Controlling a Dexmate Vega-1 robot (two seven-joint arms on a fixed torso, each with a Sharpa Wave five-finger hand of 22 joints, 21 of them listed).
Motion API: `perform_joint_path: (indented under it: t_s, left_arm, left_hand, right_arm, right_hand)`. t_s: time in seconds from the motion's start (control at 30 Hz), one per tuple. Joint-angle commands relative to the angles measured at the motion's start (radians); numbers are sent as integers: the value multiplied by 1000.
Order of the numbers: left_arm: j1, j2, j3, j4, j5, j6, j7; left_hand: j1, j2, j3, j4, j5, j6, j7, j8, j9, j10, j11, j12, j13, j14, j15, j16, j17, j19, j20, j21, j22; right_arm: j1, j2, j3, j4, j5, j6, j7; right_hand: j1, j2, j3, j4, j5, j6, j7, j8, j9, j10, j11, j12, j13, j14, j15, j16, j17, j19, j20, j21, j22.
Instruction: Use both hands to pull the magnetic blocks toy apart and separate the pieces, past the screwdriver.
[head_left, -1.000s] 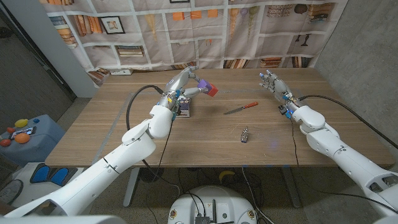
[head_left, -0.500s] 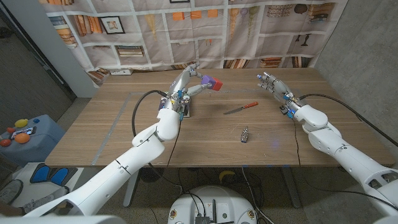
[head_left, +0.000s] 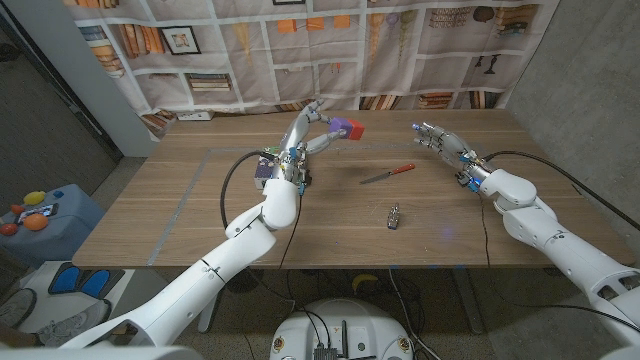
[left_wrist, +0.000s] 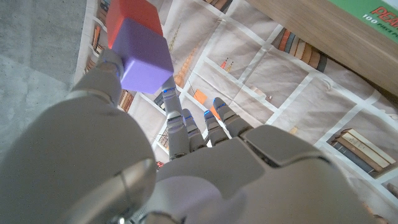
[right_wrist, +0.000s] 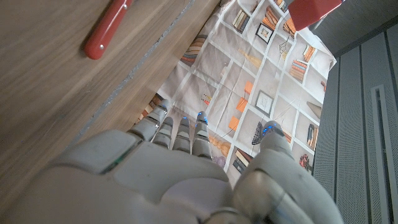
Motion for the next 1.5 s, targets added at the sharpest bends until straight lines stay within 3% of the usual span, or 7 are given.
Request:
perform_joint_path:
  t_s: [0.03, 0.27, 0.47, 0.63, 0.87, 1.07, 1.5]
  left_arm:
    - [-16, -48, 4, 71, -71, -93, 13]
    - [-51, -69, 14, 138, -105, -159, -13]
    - [-81, -84, 19, 194, -146, -214, -51]
    - [-101, -98, 22, 236, -200, -253, -99]
    - [-113, -105, 25, 259, -235, -269, -137]
    - [-121, -113, 28, 278, -269, -279, -170]
    - [-150, -123, 39, 330, -323, -310, -242]
  left_hand:
    - [54, 66, -6, -1, 4, 137, -126, 48, 6, 7, 2, -3, 1, -3, -34, -3, 3, 2, 3, -4, 4]
    - [57, 68, -8, -1, 5, 139, -126, 48, 6, 7, 3, -3, 1, -4, -34, -3, 3, 1, 3, -4, 4]
    - [59, 69, -10, -1, 6, 141, -125, 48, 6, 7, 3, -4, 1, -6, -34, -4, 3, 0, 3, -5, 4]
    - [61, 70, -12, -2, 7, 141, -129, 47, 7, 5, 4, -5, 2, -10, -29, -4, 3, -6, 4, -7, 4]
    - [63, 72, -15, -1, 7, 140, -130, 45, 7, -3, 4, -7, 2, -17, -26, -6, 3, -11, 6, -7, 4]
    - [64, 74, -17, 0, 8, 139, -130, 44, 7, -7, 7, -8, 2, -21, -23, -6, 3, -14, 7, -8, 5]
    - [64, 80, -22, 2, 9, 138, -131, 41, 8, -12, 9, -9, 2, -26, -19, -6, 3, -21, 12, -9, 5]
  right_arm:
    - [14, -7, 0, 23, 43, 3, 118]
    - [11, -17, -3, 1, 34, 2, 128]
    - [21, -7, 2, 24, 66, 12, 184]
    - [34, 14, 10, 60, 105, 36, 252]
    - [39, 20, 11, 66, 106, 48, 275]
    - [35, 21, 10, 51, 105, 48, 280]
    - [42, 24, -5, 15, 106, 32, 310]
  right_hand:
    - [32, -4, 7, -12, -8, -11, -9, -5, 5, -14, 0, -4, 3, -17, 6, -2, -1, -6, 6, 0, 2]
    - [56, -11, 12, -17, -10, -10, -13, -3, 7, -29, -2, -6, 4, -30, 14, -3, -1, -12, 12, 0, 2]
    - [72, -16, 16, -20, -10, -11, -19, -2, 8, -37, 0, -7, 5, -35, 19, -2, -1, -14, 17, 1, 2]
    - [113, -31, 25, -22, -7, -35, -19, -9, 10, -64, 12, -8, 6, -55, 39, -2, 0, -27, 32, 0, 2]
    - [158, -55, 32, -20, -5, -79, -24, -17, 13, -104, 22, -10, 9, -89, 62, -4, 3, -52, 53, -2, 3]
    - [186, -74, 34, -14, -7, -99, -16, -16, 16, -145, 37, -10, 11, -131, 90, -6, 8, -97, 79, -6, 4]
    - [177, -89, 26, 6, -11, -140, -1, -22, 19, -197, 70, -6, 17, -197, 138, -3, 20, -180, 116, -6, 6]
